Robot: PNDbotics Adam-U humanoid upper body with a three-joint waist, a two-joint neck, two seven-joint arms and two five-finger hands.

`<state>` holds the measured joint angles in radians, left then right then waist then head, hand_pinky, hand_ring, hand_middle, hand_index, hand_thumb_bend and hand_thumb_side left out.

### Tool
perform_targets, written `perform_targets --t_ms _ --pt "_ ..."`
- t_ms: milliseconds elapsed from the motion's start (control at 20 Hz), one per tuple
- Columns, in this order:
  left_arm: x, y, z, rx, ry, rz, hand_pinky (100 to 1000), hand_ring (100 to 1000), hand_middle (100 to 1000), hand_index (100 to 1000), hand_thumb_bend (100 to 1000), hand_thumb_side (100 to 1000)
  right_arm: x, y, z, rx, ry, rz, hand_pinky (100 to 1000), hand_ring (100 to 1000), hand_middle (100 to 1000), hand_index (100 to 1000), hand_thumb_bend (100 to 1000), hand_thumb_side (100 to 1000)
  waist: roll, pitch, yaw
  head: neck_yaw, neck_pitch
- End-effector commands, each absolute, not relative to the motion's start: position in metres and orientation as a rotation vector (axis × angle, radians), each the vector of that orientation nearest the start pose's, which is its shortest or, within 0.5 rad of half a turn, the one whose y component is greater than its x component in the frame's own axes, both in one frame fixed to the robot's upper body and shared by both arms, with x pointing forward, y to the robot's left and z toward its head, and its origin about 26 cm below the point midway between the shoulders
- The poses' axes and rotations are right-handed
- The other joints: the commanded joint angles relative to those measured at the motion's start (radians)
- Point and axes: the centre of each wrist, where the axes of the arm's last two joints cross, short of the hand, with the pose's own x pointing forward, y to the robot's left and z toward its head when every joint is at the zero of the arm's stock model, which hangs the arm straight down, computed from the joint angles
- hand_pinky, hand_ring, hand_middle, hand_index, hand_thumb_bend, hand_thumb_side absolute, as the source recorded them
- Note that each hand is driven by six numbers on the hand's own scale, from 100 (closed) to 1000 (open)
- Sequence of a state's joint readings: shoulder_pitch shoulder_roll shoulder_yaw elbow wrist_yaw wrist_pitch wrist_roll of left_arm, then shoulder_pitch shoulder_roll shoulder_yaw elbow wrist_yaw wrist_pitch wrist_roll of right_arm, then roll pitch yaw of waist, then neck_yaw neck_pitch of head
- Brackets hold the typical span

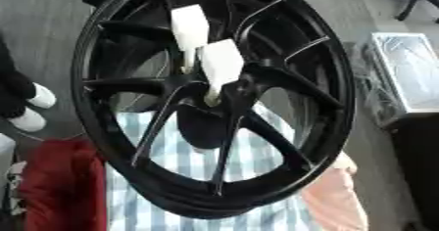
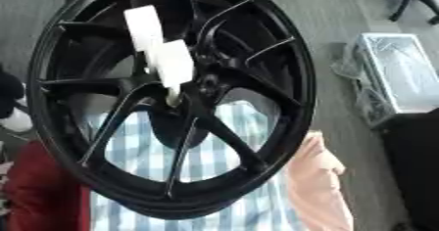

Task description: Pull the pin out of the wheel hub.

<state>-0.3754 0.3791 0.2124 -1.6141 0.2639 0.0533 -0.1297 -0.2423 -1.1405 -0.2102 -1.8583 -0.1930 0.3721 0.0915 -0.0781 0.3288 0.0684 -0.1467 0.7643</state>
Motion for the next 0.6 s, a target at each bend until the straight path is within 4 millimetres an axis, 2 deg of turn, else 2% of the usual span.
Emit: perform_targets --t_ms 50,100,300,350,400,450,500,550,600 --pt "0.347 0.358 0.173 0.093 -2.005 -0.132 814 741 705 747 150 777 0.262 -0.423 0.336 -0.981 -1.698 0.532 620 496 213 374 100 197 0.007 -0.023 -0.008 0.029 0.003" --pt "0.347 0.358 0.173 0.094 -2.007 -0.13 814 741 705 747 150 777 0.258 -0.426 0.327 -1.01 -1.688 0.495 620 496 213 374 100 197 0.009 -0.022 -0.011 0.035 0.001" --pt "0.346 0.358 0.174 0.099 -2.02 -0.124 816 743 707 748 141 770 0.232 -0.432 0.267 -1.123 -1.623 0.32 626 503 223 388 100 199 0.023 -0.015 -0.02 0.061 -0.02" --pt "0.346 0.358 0.174 0.097 -2.024 -0.125 816 743 707 748 139 769 0.226 -0.435 0.252 -1.152 -1.609 0.275 640 515 246 411 100 100 0.027 -0.014 -0.02 0.064 -0.025" --pt "0.347 0.357 0.174 0.095 -2.027 -0.127 816 743 708 748 136 766 0.222 -0.437 0.24 -1.177 -1.597 0.244 662 542 293 462 100 220 0.031 -0.013 -0.02 0.066 -0.029" --pt "0.347 0.356 0.174 0.093 -2.031 -0.127 816 743 708 748 135 764 0.218 -0.439 0.227 -1.19 -1.584 0.225 678 565 340 510 100 224 0.034 -0.012 -0.02 0.068 -0.032" --pt "0.347 0.355 0.174 0.091 -2.034 -0.127 817 743 708 748 134 763 0.214 -0.44 0.215 -1.192 -1.569 0.216 718 630 463 613 100 234 0.038 -0.012 -0.021 0.072 -0.035" --pt "0.347 0.355 0.174 0.088 -2.036 -0.126 817 743 708 748 133 763 0.21 -0.44 0.205 -1.198 -1.551 0.217 734 672 528 710 100 254 0.042 -0.012 -0.022 0.075 -0.037" --pt "0.347 0.355 0.174 0.087 -2.037 -0.125 817 744 708 748 132 762 0.207 -0.44 0.197 -1.209 -1.533 0.224 766 762 688 852 100 370 0.045 -0.011 -0.023 0.077 -0.039"
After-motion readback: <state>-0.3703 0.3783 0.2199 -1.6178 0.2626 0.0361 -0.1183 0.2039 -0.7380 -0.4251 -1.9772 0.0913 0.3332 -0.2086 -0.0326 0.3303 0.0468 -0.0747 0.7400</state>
